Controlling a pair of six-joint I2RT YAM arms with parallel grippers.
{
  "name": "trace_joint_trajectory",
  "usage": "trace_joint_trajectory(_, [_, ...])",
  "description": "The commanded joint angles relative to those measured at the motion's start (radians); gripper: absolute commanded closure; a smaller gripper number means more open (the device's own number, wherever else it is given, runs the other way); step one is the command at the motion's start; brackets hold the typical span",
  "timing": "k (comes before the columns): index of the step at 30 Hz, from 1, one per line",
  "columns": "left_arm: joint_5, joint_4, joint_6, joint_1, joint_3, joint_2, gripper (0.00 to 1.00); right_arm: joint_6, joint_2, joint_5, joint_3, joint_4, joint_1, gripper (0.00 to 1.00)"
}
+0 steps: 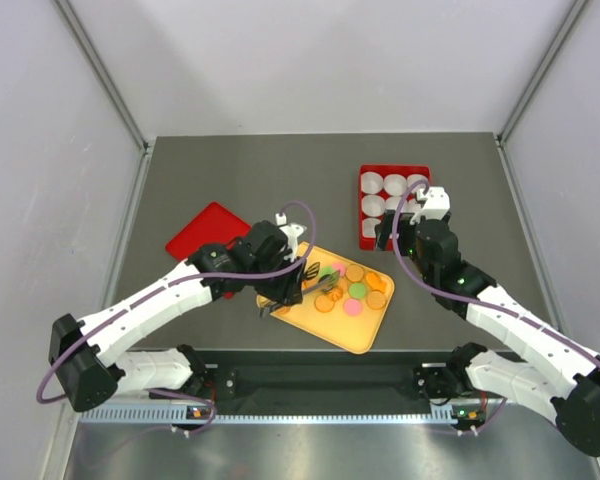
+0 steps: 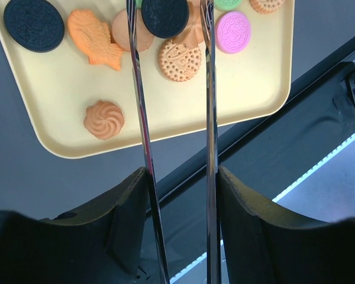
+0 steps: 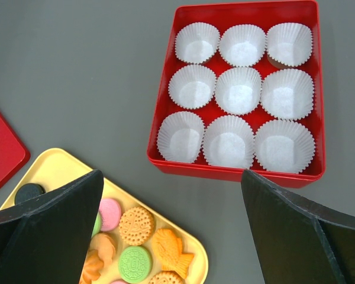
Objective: Pack the cookies
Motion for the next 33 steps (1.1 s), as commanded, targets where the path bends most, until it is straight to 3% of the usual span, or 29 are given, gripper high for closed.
trace_joint_trajectory(1, [0.001,0.028,-0.007,-0.009,-0.01,0.012,0.47,-0.015,-0.014,0.003,0.011,0.038,0.012,0.0])
trace_joint_trajectory(15, [-0.005,0.042,-0.007,-0.014,-0.01,0.041,0.44,-0.017,-0.022,-0.005,0.006,0.036,0.012,0.0])
trace_joint_trajectory(33, [0.0,0.073,-0.015,-0.014,-0.03,0.059,0.48,-0.017,-0.028,-0.002,0.002,0.038,0.013,0.0])
